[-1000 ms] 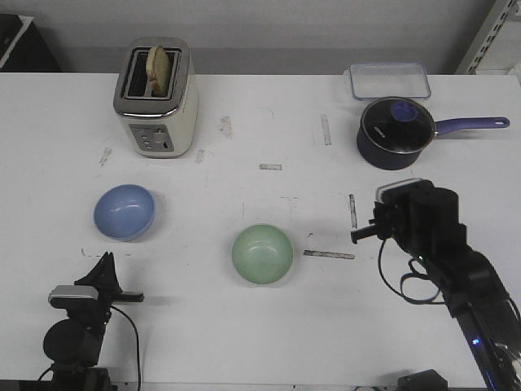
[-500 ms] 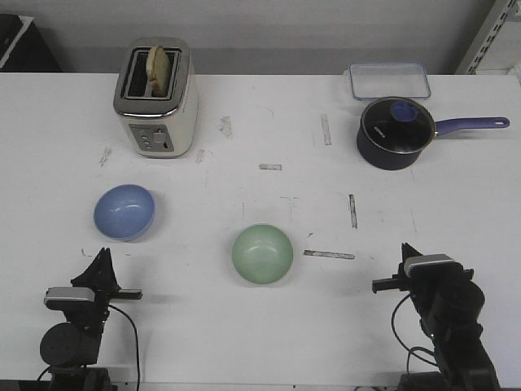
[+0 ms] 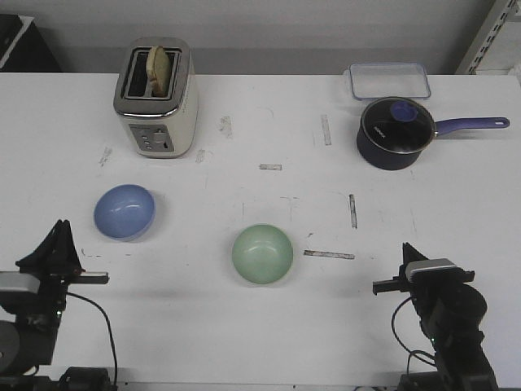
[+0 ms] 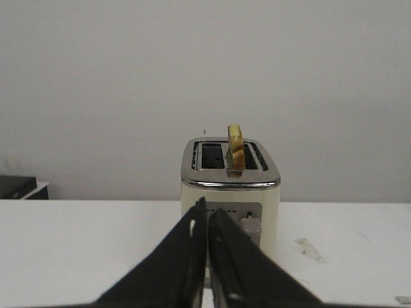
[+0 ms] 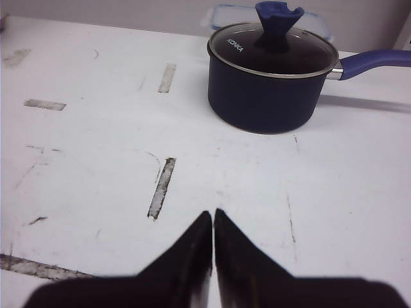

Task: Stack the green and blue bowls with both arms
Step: 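Reach the left gripper to the light blue bowl and grasp its rim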

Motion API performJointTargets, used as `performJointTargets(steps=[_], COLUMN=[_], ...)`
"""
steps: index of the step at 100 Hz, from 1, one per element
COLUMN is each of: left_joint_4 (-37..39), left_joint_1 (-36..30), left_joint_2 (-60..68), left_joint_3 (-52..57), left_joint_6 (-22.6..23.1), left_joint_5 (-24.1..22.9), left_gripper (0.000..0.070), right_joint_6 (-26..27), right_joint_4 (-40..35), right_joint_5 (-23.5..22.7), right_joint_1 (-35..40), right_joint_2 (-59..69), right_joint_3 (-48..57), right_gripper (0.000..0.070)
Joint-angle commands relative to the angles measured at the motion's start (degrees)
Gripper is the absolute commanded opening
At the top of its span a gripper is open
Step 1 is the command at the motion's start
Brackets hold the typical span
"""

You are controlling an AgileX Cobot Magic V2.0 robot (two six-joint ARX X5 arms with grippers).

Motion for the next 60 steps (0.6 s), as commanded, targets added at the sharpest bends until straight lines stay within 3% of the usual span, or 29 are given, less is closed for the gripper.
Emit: performJointTargets(steps=[1,5,18,32,42,53,60], left_joint_4=[-3.7,-6.0,-13.0,-16.0,-15.8,-16.9,-18.3], left_joint_1=[0.1,0.1,0.1,0.1,0.4,2.6,5.1], left_joint_2=[7.3,11.1,21.7,29.7,33.1,35.8,36.9], left_joint_3=[7.6,11.0,18.8,21.9,21.9,21.9,21.9], left_joint_6=[-0.1,-0.1,-0.2,-2.3,-5.1,-5.8,-5.8], left_joint_5=[0.0,0.0,0.0,0.0,0.0,0.0,0.0], left_gripper=[0.0009,0.0037,0.0251,0.0425,0.063,0.0635,0.057], right_joint_6=[-0.2,-0.2,-0.2,-0.2,-0.2,-0.3,-0.3], right_joint_4=[0.4,0.4,0.4,0.4,0.4,0.4,0.4], right_joint_5=[0.0,-0.2,-0.3,-0.2,-0.2,-0.2,-0.2], right_joint_1=[0.1,0.1,0.1,0.1,0.1,0.1,0.1], right_joint_2=[0.2,0.2,0.2,0.2,0.2,0.2,0.2], right_joint_3=[0.3,0.3,0.3,0.3,0.3,0.3,0.3], right_gripper=[0.0,0.0,0.0,0.0,0.0,0.0,0.0])
